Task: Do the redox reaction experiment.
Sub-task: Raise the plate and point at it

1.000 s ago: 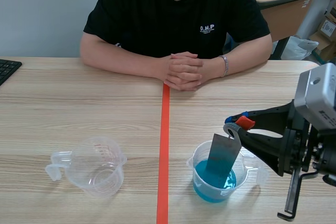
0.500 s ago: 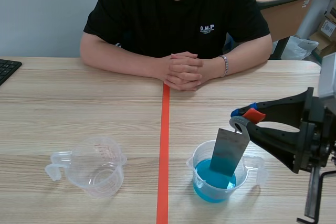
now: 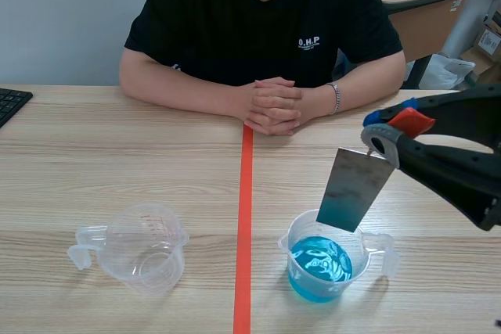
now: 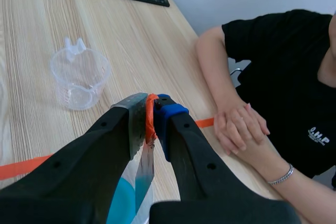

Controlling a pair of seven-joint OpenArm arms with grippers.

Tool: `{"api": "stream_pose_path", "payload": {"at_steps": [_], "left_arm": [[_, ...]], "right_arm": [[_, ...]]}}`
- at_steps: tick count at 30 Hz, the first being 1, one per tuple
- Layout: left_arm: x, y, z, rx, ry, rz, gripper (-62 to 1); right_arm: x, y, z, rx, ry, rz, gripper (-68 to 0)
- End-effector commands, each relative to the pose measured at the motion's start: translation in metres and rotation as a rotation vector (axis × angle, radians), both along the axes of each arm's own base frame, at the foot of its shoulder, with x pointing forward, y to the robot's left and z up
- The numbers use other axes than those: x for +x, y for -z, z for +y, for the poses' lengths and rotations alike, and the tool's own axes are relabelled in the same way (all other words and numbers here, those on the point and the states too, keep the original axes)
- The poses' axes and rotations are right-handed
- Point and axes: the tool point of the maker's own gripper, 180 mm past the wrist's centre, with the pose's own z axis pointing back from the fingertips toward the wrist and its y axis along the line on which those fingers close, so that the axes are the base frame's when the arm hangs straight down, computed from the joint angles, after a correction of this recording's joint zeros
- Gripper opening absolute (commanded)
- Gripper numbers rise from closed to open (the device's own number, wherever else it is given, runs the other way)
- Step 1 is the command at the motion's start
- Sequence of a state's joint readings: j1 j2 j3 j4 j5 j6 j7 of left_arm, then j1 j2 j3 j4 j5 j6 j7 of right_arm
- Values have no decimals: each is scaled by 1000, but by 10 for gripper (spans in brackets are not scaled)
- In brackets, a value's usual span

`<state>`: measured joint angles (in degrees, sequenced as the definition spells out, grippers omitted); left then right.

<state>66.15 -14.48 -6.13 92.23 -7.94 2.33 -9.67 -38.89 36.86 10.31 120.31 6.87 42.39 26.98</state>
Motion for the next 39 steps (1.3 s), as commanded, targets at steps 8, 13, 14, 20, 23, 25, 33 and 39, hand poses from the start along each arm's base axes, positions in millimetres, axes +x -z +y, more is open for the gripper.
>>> {"api": "stream_pose_path", "payload": {"at_steps": [8,13,14,20,23,25,33,39], "left_arm": [[1,-3,-9,-38,22,-10,-560],[2,-3,-9,-38,22,-11,-560],[2,-3,-9,-38,22,-11,-560],[2,-3,-9,-37,22,-11,-560],[2,-3,-9,-37,22,-11,-560],[2,-3,-9,-37,22,-11,-560],[10,-7,-1,-5,133,-17,-560],[36,-27,1,18,336,-123,-560]], "right_arm": [[-13,-26,9,33,-41,-37,-658],[-19,-26,12,43,-50,-18,-658],[-19,-26,12,45,-50,-13,-658],[-19,-26,12,46,-50,-11,-658],[-19,-26,12,46,-50,-11,-658],[-19,-26,12,46,-50,-11,-658],[-19,-25,12,43,-48,-9,-658],[-19,-25,12,40,-45,-6,-658]]}}
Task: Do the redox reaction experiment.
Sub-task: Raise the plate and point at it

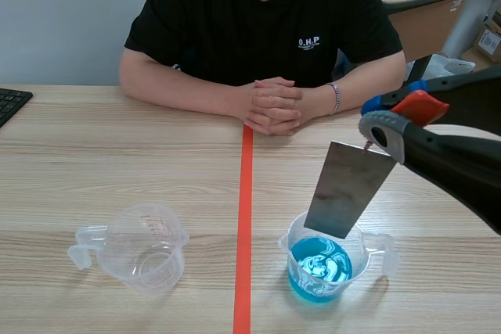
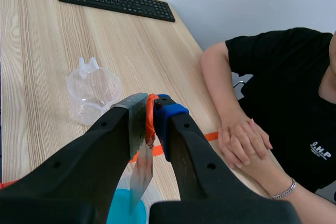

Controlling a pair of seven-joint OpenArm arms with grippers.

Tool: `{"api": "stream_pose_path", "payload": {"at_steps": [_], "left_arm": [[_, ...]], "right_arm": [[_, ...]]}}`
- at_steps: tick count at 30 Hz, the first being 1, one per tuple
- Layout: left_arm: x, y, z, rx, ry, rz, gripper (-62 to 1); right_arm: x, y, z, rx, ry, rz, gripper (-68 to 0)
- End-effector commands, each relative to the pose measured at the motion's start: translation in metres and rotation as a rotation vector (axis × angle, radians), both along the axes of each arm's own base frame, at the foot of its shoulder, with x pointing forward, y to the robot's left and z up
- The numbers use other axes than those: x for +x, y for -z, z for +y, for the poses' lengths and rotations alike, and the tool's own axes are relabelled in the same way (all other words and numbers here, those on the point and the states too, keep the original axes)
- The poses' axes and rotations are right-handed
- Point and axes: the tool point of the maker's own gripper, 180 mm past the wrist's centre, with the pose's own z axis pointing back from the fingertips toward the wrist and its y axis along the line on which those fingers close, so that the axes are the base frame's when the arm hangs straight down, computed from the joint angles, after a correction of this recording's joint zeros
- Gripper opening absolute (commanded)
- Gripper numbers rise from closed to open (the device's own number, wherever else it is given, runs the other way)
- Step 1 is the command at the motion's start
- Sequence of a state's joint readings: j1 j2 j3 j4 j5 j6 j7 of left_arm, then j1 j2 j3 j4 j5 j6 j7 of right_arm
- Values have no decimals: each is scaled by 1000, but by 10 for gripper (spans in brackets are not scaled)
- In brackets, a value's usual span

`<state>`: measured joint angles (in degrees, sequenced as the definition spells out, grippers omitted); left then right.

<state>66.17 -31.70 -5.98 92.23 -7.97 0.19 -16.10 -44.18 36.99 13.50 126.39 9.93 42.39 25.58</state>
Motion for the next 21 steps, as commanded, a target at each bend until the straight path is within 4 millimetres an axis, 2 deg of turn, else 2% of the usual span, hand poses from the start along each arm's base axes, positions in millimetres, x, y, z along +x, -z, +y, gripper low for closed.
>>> {"api": "stream_pose_path", "payload": {"at_steps": [1,7,14,21], "left_arm": [[10,-11,-5,-17,55,-52,-560],[46,-33,-11,-7,266,-164,-560],[84,-54,-36,-56,491,-247,-560],[112,-82,-65,-136,598,-382,-560]], "right_arm": [[-2,-6,2,21,-21,-4,-658],[-2,-6,2,21,-21,-4,-658],[-2,-6,2,20,-20,-4,-658],[-2,-5,2,17,-19,-3,-658]]}}
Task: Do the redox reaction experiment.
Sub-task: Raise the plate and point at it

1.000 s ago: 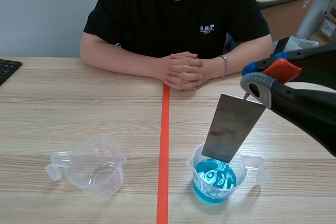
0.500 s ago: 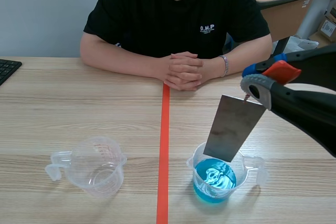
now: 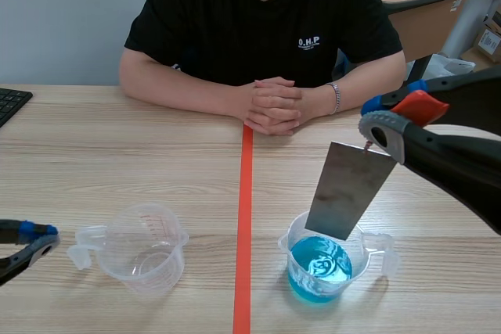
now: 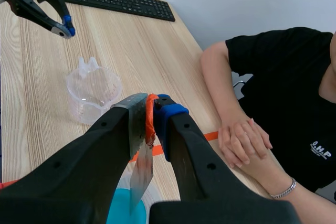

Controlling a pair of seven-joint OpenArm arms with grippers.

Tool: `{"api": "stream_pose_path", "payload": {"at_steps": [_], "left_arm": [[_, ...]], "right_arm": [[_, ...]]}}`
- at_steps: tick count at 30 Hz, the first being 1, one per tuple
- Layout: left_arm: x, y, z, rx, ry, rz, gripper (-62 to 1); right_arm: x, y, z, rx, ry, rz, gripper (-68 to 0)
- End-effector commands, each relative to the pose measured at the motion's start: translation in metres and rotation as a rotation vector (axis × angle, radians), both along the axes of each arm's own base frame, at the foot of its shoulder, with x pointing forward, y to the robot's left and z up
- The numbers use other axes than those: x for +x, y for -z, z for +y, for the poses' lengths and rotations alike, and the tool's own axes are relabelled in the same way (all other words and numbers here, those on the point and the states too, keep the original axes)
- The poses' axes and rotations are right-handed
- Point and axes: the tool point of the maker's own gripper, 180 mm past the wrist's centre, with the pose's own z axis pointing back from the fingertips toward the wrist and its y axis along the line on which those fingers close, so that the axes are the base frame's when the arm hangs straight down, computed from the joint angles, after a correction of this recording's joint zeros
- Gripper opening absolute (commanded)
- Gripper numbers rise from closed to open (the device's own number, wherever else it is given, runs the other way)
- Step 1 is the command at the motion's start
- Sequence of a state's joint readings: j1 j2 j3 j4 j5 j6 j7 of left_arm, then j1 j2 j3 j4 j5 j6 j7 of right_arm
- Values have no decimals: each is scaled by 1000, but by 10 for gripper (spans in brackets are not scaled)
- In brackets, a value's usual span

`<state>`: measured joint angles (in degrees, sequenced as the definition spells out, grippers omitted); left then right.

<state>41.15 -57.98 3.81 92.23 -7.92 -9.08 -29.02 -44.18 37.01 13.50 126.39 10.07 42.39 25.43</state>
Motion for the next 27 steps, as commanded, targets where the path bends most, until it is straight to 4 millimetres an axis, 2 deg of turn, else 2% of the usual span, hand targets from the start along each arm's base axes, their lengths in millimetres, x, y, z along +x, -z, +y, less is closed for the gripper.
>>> {"api": "stream_pose_path", "payload": {"at_steps": [1,7,19,23,27], "left_arm": [[1,-8,-13,-56,20,-19,-560],[10,-14,-48,-126,93,-32,-560],[34,-19,-131,-224,148,-33,-560],[43,-24,-150,-244,151,-41,-560],[48,-20,-164,-254,151,-23,-560]], "right_arm": [[-2,-5,2,18,-20,-4,-658],[-2,-5,2,18,-20,-4,-658],[0,-9,-1,27,-8,-9,-658],[1,-10,-2,24,-5,-13,-658],[1,-10,-2,24,-5,-13,-658]]}}
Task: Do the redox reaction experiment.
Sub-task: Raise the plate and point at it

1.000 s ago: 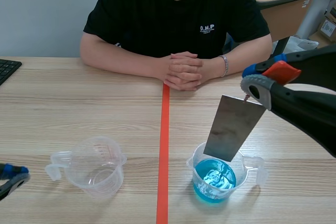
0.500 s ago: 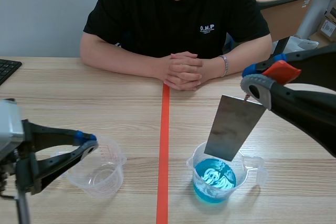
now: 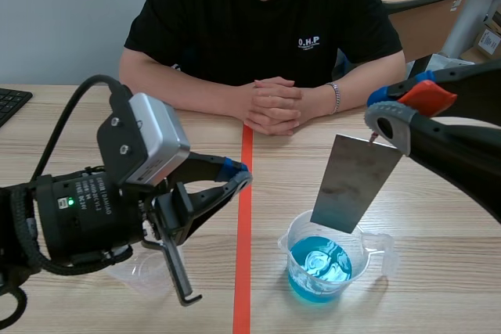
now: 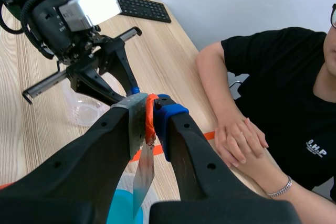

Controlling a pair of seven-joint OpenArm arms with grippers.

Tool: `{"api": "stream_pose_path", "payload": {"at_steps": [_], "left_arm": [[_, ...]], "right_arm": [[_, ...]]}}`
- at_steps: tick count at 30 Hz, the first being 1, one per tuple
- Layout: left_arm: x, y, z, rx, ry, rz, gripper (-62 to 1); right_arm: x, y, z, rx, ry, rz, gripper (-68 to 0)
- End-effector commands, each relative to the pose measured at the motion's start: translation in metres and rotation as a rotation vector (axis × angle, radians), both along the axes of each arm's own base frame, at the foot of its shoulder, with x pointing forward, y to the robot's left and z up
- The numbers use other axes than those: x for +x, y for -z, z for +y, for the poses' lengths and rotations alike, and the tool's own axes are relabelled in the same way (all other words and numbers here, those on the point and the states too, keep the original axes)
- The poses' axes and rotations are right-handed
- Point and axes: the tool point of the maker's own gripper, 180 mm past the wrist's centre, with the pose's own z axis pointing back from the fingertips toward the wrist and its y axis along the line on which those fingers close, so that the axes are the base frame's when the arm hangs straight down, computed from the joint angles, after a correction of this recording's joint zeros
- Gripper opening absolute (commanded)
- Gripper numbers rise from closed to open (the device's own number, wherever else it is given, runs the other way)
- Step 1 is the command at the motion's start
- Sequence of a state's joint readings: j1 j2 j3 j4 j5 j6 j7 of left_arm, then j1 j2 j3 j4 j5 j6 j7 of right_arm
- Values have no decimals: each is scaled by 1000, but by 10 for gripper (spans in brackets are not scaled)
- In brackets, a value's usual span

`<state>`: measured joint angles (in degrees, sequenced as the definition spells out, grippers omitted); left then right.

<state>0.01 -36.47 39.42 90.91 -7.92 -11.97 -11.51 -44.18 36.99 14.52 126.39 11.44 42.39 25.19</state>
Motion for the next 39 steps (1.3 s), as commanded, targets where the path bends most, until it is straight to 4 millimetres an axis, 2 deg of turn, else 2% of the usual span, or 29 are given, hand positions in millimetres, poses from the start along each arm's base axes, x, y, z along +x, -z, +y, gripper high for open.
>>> {"api": "stream_pose_path", "payload": {"at_steps": [1,12,22,39], "left_arm": [[-1,4,-4,-16,4,16,-560],[3,23,-28,-16,47,80,-560],[1,34,-32,-7,67,114,-560],[-5,35,-34,-7,101,131,-560]], "right_arm": [[-2,-6,1,14,-18,-8,-658],[-2,-6,1,17,-18,-8,-658],[-2,-6,1,17,-17,-8,-658],[-2,-6,1,17,-17,-8,-658]]}}
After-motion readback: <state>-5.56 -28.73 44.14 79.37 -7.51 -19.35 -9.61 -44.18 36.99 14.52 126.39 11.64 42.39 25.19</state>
